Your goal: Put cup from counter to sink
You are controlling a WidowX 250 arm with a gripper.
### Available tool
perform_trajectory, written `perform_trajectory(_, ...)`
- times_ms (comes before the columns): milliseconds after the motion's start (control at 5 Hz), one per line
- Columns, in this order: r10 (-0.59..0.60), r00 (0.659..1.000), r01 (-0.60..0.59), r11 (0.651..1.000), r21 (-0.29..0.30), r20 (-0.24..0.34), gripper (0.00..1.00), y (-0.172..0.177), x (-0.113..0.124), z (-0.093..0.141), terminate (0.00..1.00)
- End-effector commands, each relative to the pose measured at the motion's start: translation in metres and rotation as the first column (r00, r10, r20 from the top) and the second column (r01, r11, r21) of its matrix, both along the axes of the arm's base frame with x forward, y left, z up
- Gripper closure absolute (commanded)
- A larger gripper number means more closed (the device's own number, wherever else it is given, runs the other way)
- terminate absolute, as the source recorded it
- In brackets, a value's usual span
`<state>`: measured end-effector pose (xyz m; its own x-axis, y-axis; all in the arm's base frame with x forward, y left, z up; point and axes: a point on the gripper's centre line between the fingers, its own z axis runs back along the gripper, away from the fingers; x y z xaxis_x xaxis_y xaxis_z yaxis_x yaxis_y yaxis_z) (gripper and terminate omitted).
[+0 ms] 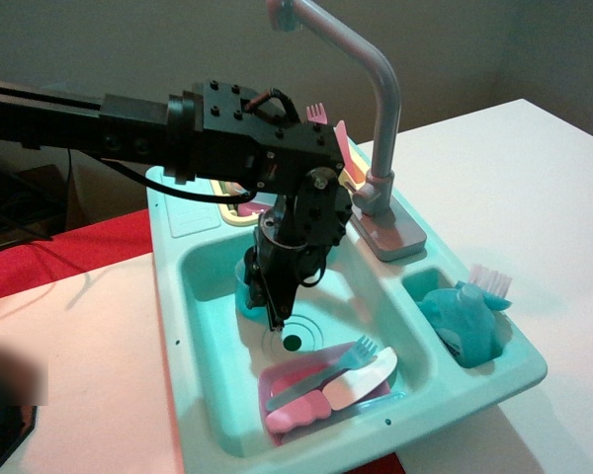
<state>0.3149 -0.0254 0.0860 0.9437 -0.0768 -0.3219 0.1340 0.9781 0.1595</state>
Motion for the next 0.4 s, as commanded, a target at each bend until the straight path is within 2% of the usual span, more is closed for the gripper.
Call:
perform_trajectory(0, 0.031, 0.995, -0.032, 0.999, 0.006, 0.094, 0.00, 0.004, -0.001, 0.035, 0.00)
perform_trajectory(200, 0.036, 0.997, -0.037, 0.999, 0.011, 0.074, 0.00, 0.008, -0.006, 0.049, 1.00)
